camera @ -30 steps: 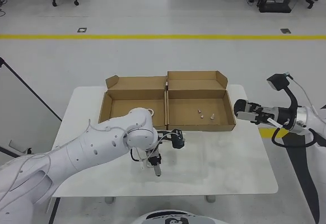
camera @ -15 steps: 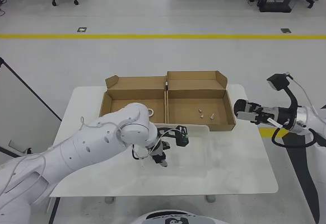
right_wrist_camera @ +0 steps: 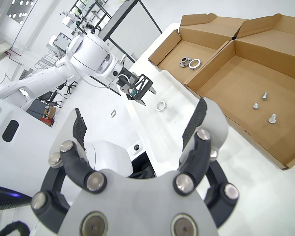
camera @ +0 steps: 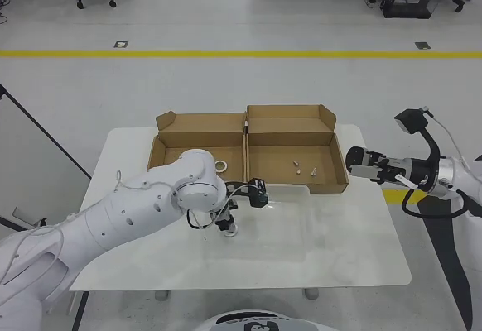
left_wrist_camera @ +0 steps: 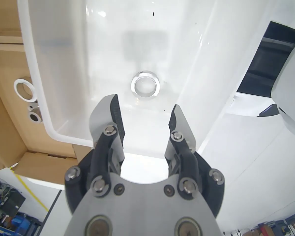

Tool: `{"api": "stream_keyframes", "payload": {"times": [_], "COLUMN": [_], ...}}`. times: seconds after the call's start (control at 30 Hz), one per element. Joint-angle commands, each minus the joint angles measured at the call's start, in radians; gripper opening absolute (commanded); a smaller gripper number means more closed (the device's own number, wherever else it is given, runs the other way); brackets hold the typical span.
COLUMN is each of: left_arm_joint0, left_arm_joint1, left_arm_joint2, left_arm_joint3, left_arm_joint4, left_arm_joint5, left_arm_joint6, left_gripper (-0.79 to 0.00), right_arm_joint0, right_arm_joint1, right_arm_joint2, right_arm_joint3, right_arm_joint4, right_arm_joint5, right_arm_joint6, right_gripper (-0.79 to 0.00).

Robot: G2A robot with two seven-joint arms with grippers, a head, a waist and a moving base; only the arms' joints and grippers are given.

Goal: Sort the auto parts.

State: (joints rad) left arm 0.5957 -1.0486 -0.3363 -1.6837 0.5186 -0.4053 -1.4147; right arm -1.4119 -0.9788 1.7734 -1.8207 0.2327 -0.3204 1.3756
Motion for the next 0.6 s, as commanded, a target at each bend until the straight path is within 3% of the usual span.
{"api": "stream_keyframes", "payload": {"times": [0.0, 0.17, 0.57], "left_arm_joint0": [-0.005, -0.012, -0.011], "left_arm_joint1": [-0.008, -0.012, 0.012], "left_arm_joint2": [0.012, 0.014, 0.018], "left_arm_joint3": [0.01, 0.007, -0.056], "left_arm_joint4": [-0.019, -0.081, -0.147], "left_arm_joint5": [0.004, 0.036, 0.059], "left_arm_joint6": [-0.004, -0.036, -0.059], "left_gripper": [-0.317, -0.314, -0.246], "right_arm_joint0": [0.0, 0.0, 0.0], "right_arm_joint1": [0.0, 0.0, 0.0], "right_arm_joint2": [0.0, 0.0, 0.0], "right_arm_joint3": [0.0, 0.0, 0.0], "right_arm_joint4": [0.0, 0.0, 0.0], "right_arm_joint5": [0.0, 0.0, 0.0], "right_arm_joint6": [0.0, 0.0, 0.0], "right_gripper": [0.0, 0.0, 0.0]}}
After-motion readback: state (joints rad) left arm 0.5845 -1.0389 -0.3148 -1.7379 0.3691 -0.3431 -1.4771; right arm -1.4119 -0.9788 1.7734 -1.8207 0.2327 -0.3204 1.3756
